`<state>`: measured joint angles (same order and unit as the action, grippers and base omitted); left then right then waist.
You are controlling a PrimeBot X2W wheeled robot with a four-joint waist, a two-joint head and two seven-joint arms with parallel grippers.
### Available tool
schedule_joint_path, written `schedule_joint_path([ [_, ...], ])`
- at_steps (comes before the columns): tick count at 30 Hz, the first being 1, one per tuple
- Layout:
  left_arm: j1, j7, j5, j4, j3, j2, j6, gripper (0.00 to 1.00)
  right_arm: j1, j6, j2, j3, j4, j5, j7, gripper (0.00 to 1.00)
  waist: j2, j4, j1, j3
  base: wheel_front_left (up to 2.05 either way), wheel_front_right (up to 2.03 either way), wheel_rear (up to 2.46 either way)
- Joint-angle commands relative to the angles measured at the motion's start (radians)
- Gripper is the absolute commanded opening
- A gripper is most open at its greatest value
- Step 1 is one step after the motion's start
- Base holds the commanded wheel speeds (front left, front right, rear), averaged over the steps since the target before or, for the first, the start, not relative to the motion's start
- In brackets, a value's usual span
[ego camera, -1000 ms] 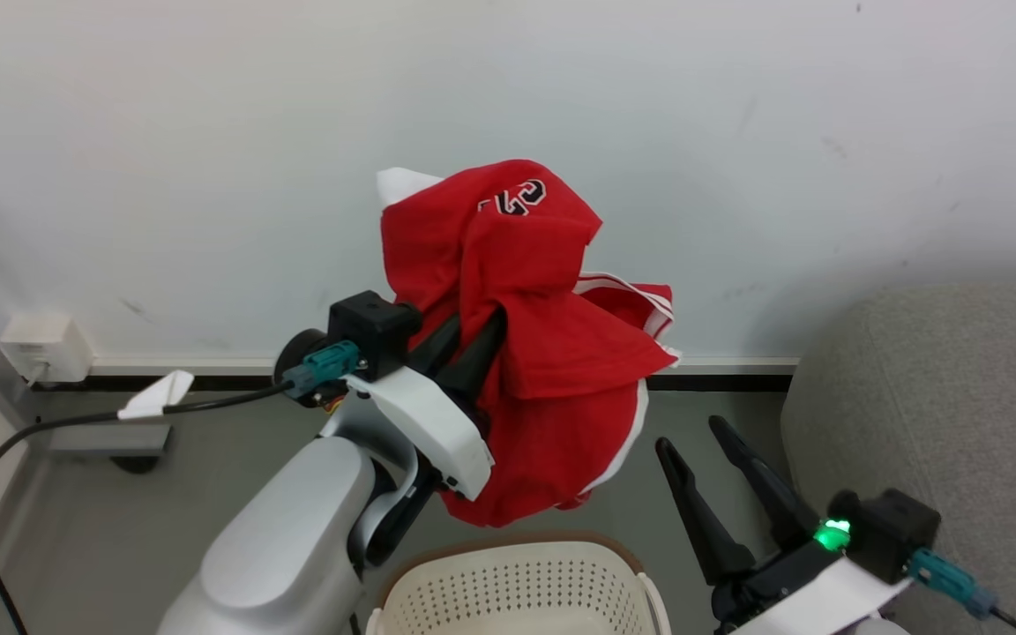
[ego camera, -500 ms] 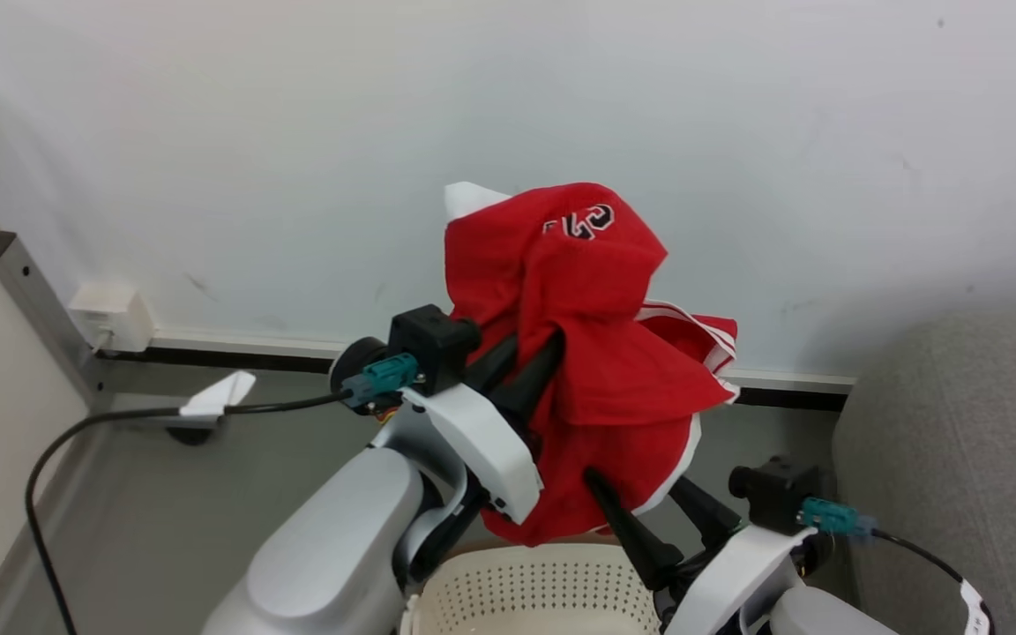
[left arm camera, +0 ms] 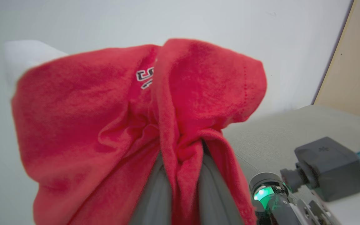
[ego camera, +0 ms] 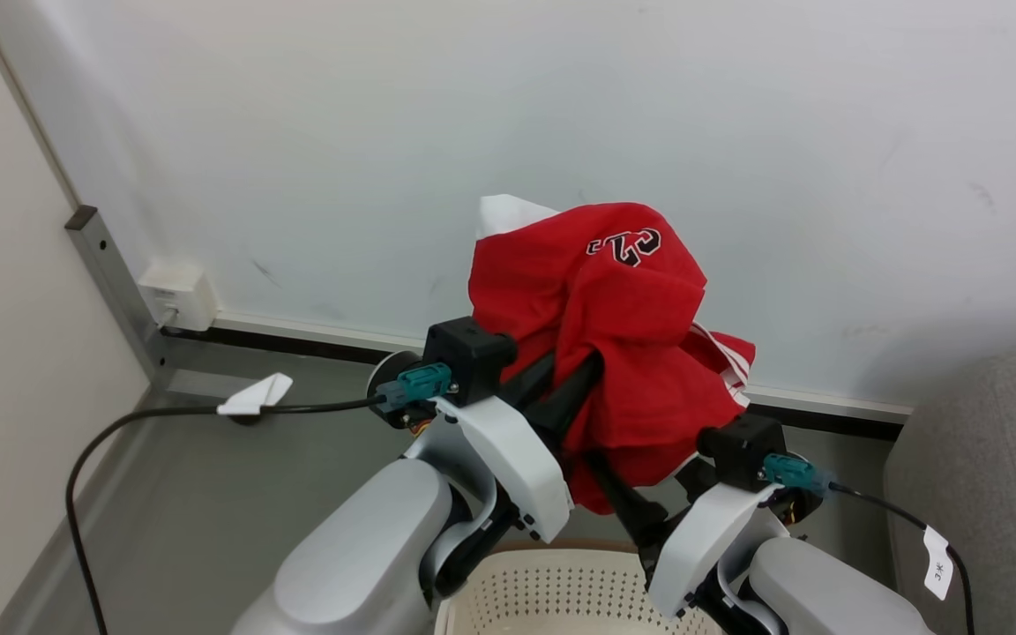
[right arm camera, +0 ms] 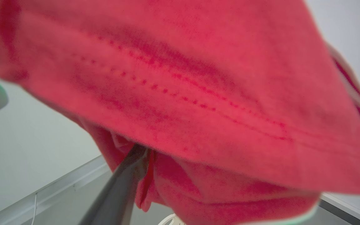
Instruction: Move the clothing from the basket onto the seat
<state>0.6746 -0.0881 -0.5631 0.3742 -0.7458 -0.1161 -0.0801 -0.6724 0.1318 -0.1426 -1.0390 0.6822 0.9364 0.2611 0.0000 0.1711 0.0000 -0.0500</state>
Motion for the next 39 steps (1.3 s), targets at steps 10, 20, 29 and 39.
schedule_joint_path([
  [10,-0.014,-0.014,-0.021,0.017,0.022,-0.032,0.008,0.00,0.039,-0.002,0.005,0.111,-0.056,-0.138,0.006,0.00,0.0000,-0.009,0.0000,-0.001,0.00,0.00,0.00],
  [20,-0.054,-0.022,-0.038,0.042,0.029,-0.055,0.027,0.00,0.117,-0.002,-0.035,0.220,-0.171,-0.250,0.006,0.00,0.0000,-0.045,0.0000,-0.007,0.00,0.00,0.00],
  [29,-0.086,-0.034,-0.052,0.055,0.030,-0.066,0.039,1.00,0.165,-0.002,-0.064,0.313,-0.243,-0.307,0.006,0.00,0.0000,-0.072,0.0000,-0.004,0.00,0.00,0.00],
  [39,-0.122,-0.043,-0.045,0.043,0.012,-0.070,0.053,1.00,0.206,-0.002,-0.125,0.385,-0.335,-0.354,0.006,0.00,0.0000,-0.102,0.0000,0.004,0.00,0.00,0.00],
])
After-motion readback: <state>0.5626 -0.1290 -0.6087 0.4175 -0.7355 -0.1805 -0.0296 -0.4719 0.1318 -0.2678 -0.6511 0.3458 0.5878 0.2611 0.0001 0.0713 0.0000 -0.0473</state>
